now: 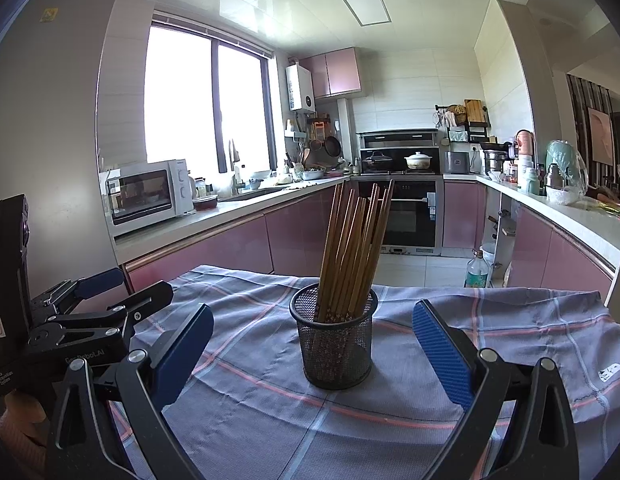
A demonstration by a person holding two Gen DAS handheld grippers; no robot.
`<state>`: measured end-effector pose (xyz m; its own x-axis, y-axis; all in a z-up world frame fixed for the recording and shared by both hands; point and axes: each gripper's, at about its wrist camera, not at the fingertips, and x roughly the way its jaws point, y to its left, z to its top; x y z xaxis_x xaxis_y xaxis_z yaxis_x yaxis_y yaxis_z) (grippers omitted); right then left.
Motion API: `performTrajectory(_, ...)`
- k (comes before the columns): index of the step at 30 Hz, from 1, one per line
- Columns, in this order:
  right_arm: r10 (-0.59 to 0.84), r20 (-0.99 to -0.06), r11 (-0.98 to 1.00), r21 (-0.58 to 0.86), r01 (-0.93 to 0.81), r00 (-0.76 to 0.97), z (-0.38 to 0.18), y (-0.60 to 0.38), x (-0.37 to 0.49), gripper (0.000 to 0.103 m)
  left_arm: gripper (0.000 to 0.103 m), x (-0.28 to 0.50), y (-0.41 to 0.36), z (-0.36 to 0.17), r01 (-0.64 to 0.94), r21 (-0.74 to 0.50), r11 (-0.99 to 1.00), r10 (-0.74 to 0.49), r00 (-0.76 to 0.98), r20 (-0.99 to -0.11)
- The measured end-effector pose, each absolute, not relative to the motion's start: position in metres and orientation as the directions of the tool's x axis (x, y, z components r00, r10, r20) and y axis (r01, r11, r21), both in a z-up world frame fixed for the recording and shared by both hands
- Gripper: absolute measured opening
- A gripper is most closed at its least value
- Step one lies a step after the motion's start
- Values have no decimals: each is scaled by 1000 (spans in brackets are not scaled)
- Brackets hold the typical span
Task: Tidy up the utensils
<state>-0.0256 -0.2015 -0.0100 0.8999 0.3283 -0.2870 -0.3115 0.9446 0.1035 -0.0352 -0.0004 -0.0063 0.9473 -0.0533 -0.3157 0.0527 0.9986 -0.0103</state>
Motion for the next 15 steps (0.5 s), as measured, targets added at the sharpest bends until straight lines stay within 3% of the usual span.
performTrajectory(7, 305, -333, 952, 83, -294, 892, -16, -213, -18, 96, 97, -25, 4, -13, 50, -17, 999, -53, 933, -355)
performTrajectory(15, 46, -620, 999, 8, -53, 783, -71, -298, 41, 96, 97, 20, 28, -50, 7, -28, 1000, -21, 841, -540)
